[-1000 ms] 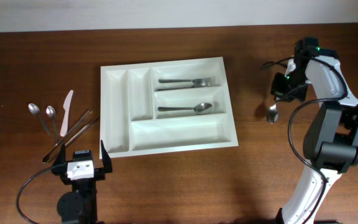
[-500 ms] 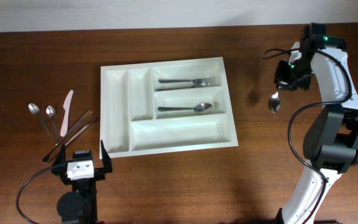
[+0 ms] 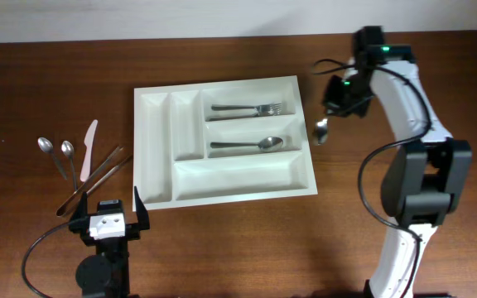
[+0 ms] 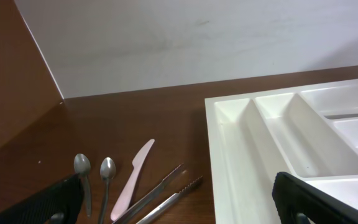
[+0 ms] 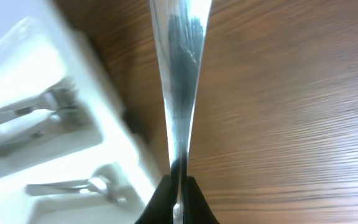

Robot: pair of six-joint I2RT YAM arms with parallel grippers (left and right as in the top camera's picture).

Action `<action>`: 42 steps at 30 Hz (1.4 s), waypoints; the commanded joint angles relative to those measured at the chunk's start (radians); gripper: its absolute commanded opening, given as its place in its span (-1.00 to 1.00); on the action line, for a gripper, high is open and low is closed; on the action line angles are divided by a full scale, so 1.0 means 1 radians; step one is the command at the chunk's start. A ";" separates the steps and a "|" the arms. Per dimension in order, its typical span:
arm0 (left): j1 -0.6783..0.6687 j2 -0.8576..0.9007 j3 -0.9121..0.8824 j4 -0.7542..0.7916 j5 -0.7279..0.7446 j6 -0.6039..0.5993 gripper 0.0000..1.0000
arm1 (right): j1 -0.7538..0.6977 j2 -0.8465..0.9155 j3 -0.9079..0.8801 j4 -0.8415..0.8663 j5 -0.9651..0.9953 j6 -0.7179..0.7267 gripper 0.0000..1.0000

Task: Pack container
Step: 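Lift the spoon and carry it over the tray's middle compartment, then lower the spoon into the middle compartment beside the other spoon and open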

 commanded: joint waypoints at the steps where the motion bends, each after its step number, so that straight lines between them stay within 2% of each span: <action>1: -0.002 -0.006 -0.003 -0.002 -0.007 0.012 0.99 | 0.054 0.004 0.026 0.006 -0.013 0.148 -0.92; 14: -0.002 -0.006 -0.003 -0.002 -0.007 0.012 0.98 | 0.204 0.004 0.026 0.022 -0.015 0.535 -0.92; 23: -0.002 -0.006 -0.003 -0.002 -0.007 0.012 0.99 | 0.345 0.004 0.026 0.087 -0.039 0.692 -0.92; 30: -0.002 -0.006 -0.003 -0.002 -0.007 0.012 0.99 | 0.402 0.005 0.015 0.022 0.045 0.876 -0.92; 42: -0.002 -0.006 -0.003 -0.002 -0.007 0.013 0.99 | 0.413 0.049 -0.002 0.012 0.075 0.962 -0.92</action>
